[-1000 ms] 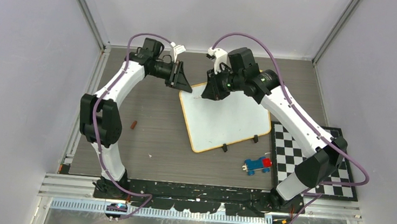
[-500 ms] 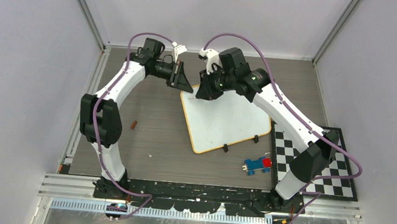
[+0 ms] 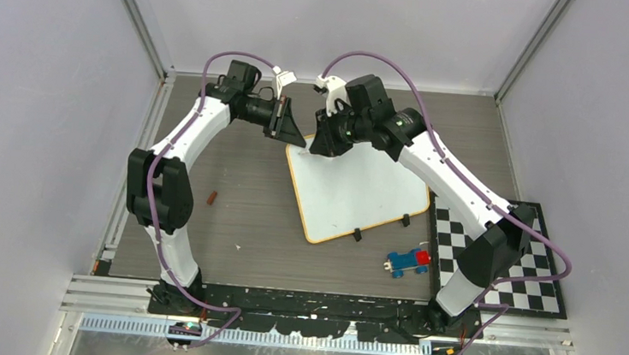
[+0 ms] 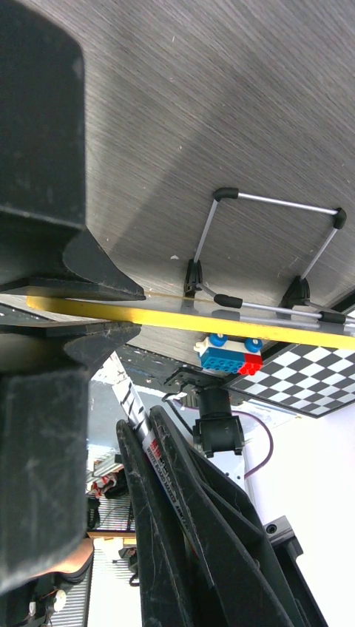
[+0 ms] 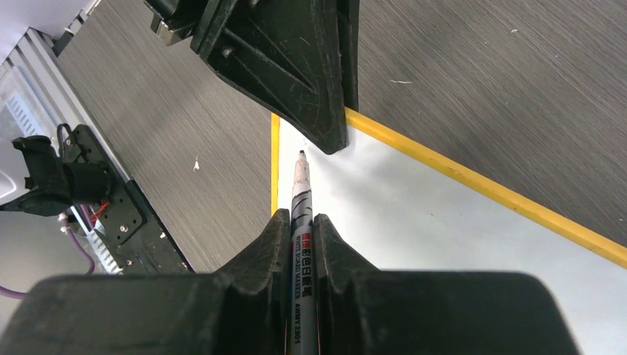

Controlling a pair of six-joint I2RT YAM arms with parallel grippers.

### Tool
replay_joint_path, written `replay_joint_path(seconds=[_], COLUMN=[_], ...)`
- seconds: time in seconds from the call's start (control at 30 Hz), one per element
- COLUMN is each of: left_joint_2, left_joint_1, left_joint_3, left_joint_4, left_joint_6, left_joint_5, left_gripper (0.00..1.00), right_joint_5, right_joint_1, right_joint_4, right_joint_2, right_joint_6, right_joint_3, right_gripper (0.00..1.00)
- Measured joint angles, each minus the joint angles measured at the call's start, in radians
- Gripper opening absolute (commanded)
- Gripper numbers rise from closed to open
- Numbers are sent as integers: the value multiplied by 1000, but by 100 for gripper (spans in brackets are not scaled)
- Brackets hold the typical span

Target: Write a sentence on the whiteboard

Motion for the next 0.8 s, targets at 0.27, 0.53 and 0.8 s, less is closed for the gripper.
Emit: replay_joint_path(seconds=[0.27, 0.53, 0.8], left_joint_2=[0, 0, 0], left_joint_1=[0, 0, 1], left_joint_3=[0, 0, -2], left_joint_4=[-3, -4, -4], left_joint_6=[16, 23, 42], left_joint_5=[0, 0, -13], left_gripper=[0, 0, 0], right_joint_5=[12, 23, 14], right_joint_1=[0, 0, 3], right_joint_4=[7, 19, 31], right_joint_2=[8, 8, 7], right_joint_6=[7, 7, 8], right_joint_3=[0, -13, -77], right_gripper=[0, 0, 0])
